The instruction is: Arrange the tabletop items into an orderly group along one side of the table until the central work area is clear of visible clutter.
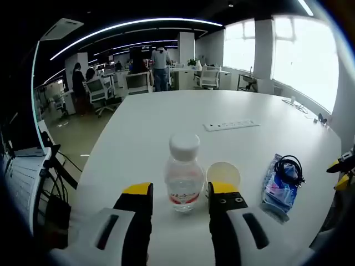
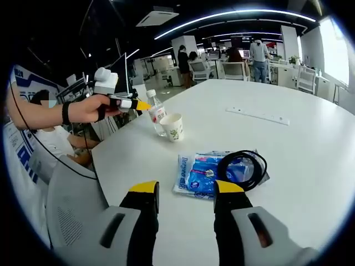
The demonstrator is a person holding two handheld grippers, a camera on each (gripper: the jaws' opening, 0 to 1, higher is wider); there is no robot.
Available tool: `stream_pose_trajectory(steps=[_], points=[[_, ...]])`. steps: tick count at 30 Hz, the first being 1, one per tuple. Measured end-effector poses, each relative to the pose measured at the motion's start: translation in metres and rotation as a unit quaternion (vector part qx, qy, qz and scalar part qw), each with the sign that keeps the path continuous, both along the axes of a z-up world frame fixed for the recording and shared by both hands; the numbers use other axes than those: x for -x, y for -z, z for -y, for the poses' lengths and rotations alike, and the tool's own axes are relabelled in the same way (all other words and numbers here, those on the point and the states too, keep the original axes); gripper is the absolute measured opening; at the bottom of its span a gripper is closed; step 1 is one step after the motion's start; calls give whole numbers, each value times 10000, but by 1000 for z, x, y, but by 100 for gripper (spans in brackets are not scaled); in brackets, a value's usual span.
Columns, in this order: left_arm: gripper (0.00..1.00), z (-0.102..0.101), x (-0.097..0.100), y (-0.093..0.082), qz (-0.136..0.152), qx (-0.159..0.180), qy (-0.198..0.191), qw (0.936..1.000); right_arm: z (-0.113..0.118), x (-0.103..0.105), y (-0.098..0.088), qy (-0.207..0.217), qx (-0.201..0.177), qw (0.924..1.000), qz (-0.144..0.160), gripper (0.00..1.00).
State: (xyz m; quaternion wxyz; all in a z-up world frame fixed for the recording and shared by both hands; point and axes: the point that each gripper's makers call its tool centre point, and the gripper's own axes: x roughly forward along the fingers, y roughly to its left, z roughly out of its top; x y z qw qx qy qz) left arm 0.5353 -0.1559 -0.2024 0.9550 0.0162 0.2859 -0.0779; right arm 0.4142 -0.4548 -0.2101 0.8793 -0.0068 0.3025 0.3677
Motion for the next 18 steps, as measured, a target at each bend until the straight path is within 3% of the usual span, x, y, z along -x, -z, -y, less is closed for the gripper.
stream_pose_trajectory(steps=[7,18], points=[[39,-4,19,-5,16,-44,37,10000,4,0,2,94,-58,9999,-30,37],[40,-2,39,1,-75,-52,182,9998,16,-2,0,262,-170,9995,-46,37]])
